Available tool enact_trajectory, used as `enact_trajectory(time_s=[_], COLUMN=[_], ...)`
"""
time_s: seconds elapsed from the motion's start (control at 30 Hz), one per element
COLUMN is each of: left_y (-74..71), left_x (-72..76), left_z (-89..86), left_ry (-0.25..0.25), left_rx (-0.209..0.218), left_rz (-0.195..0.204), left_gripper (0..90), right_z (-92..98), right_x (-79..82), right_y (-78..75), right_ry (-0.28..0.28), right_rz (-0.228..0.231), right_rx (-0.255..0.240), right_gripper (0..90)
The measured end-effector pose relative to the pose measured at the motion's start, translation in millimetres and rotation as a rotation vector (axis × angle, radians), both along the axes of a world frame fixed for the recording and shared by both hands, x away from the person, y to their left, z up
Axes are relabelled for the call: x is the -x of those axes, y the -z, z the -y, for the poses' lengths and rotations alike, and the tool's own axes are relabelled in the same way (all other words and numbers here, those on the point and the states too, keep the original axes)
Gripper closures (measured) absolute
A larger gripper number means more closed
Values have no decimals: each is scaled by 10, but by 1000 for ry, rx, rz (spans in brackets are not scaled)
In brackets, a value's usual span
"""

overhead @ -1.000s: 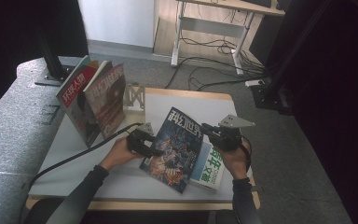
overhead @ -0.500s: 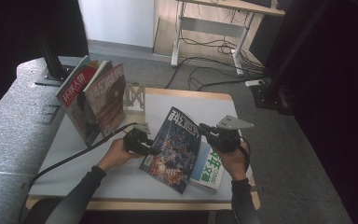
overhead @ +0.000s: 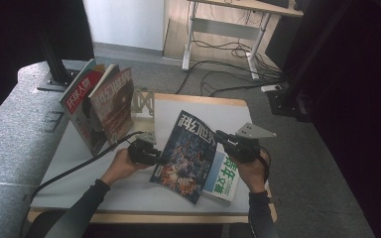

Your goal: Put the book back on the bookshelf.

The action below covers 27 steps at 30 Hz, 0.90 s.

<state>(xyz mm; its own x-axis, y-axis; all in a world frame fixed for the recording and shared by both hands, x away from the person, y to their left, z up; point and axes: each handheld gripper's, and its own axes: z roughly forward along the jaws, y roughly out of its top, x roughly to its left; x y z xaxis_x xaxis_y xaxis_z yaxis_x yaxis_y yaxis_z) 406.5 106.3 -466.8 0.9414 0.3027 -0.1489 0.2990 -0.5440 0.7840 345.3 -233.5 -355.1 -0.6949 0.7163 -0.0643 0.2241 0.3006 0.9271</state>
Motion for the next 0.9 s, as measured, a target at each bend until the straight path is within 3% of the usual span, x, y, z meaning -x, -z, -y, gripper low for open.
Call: enact_trajectory(time_s=[0.2, 0.6, 0.9], left_y=[16, 47, 97], left_x=[116, 381, 531], left_z=[-121, -290, -369], left_ry=[5, 27, 39], left_rx=[37, 13, 30], left_rz=[55, 106, 166], left_gripper=[757, 819, 826], right_z=[40, 0, -59], right_x=[29, 30, 69], right_y=[-22, -47, -139], right_ry=[7, -21, -66], right_rz=[18, 31, 50], right_rx=[-8, -13, -37], right_gripper=[815, 819, 800])
